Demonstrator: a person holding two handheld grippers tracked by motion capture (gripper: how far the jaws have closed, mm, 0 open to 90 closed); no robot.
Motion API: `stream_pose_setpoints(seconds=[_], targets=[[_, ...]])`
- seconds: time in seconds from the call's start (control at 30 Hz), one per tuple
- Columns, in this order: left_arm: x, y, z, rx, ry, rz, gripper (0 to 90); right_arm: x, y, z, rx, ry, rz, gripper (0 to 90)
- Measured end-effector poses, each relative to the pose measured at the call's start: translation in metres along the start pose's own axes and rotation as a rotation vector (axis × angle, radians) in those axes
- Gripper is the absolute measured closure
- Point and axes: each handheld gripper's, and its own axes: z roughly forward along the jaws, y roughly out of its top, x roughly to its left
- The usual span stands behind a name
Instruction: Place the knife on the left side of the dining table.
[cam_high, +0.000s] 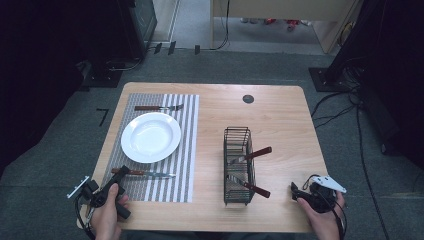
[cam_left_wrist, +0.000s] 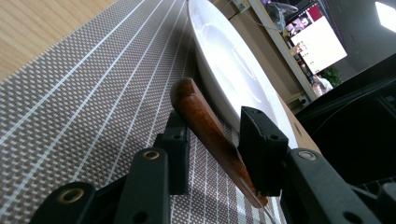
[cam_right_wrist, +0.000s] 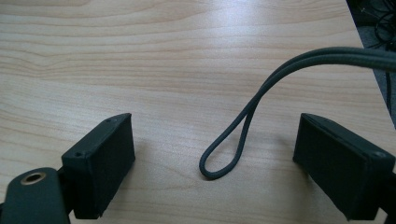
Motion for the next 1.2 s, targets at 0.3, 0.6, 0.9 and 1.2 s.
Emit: stream_pose_setpoints(seconds=[0.3,0.6,0.9,1.2], targets=[[0.001,-0.002,0.003,0.059,-0.009,0.026,42.5,0.0,0.0,0.0,0.0,0.0,0.0,12.3],[-0.014,0.001,0.004,0.093,0.111,0.278,24.9,0.0,0.0,0.0,0.0,0.0,0.0,12.3],[-0.021,0.001,0.006,0.18,0.155,0.427,20.2,0.0,0.0,0.0,0.0,0.002,-0.001,12.3],[-0.021,0.003,0.001,0.23,0.173,0.505,24.0,0.0,0.0,0.0,0.001,0.003,-0.001,12.3]])
